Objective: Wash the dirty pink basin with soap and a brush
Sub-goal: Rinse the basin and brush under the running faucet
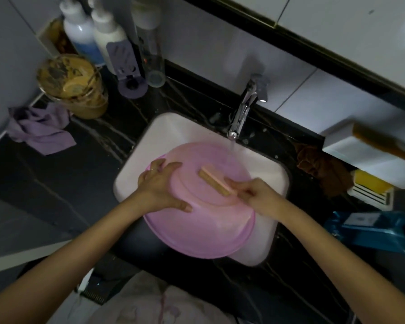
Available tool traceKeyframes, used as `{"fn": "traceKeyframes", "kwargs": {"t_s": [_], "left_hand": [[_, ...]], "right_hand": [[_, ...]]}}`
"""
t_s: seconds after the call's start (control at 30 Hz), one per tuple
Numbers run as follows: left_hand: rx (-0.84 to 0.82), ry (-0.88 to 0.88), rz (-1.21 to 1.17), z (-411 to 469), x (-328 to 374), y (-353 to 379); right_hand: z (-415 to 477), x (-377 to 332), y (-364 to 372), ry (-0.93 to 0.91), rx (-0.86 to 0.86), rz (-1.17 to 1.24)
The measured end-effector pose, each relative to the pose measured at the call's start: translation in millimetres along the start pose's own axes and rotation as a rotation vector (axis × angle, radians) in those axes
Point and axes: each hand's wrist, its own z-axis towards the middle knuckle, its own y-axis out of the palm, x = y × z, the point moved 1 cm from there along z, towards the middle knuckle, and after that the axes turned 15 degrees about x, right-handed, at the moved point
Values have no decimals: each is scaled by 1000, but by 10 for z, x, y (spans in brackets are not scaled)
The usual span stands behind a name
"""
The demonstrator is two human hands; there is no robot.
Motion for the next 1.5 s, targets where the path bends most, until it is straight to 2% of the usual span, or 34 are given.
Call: {"fn": "traceKeyframes", "kwargs": {"t_s": [0.07, 0.13, 0.23, 0.33, 0.4, 0.53, 0.6, 0.7, 0.77, 0.83, 0.93, 1.03, 1.17, 1.27, 1.37, 1.43, 1.5], "left_hand": [[-8, 4, 2, 3, -15, 12], [-11, 3, 0, -1, -10, 26], [-13, -2, -11, -3, -9, 9], [-15, 9, 9, -13, -15, 14], [-9, -1, 4, 0, -29, 14], [6, -10, -8, 4, -36, 23], [8, -12, -8, -2, -34, 20], [6, 0, -3, 3, -28, 24], [13, 1, -11, 10, -34, 16], [15, -1, -21, 12, -38, 27], [25, -7, -39, 11, -42, 35], [17, -20, -37, 7, -33, 35], [10, -17, -41, -6, -1, 25], [13, -13, -51, -16, 7, 1], [25, -29, -62, -18, -1, -7], [31, -35, -64, -32, -4, -5], [38, -29, -64, -50, 24, -14]], "right_hand": [[-199, 200, -137, 65, -47, -25], [-102, 297, -284, 120, 29, -93], [279, 73, -203, 65, 109, -174], [150, -250, 31, -24, 8, -155], [-100, -117, -4, -4, -70, -153], [-6, 154, -284, 133, 52, -219], [166, -81, -143, 78, 99, -183], [110, -529, 175, -47, 48, -171], [-106, -445, 163, -94, -33, -198], [-259, -190, -57, -32, -77, -189], [-58, 43, -252, 117, 55, -258], [248, -179, -49, 65, 117, -206], [-46, -406, 124, -47, -11, -225], [-255, -220, -111, 29, -62, -254], [33, -293, -151, 176, 70, -306], [242, -570, 26, 177, 143, -234], [285, -851, 234, 133, 119, -186]]}}
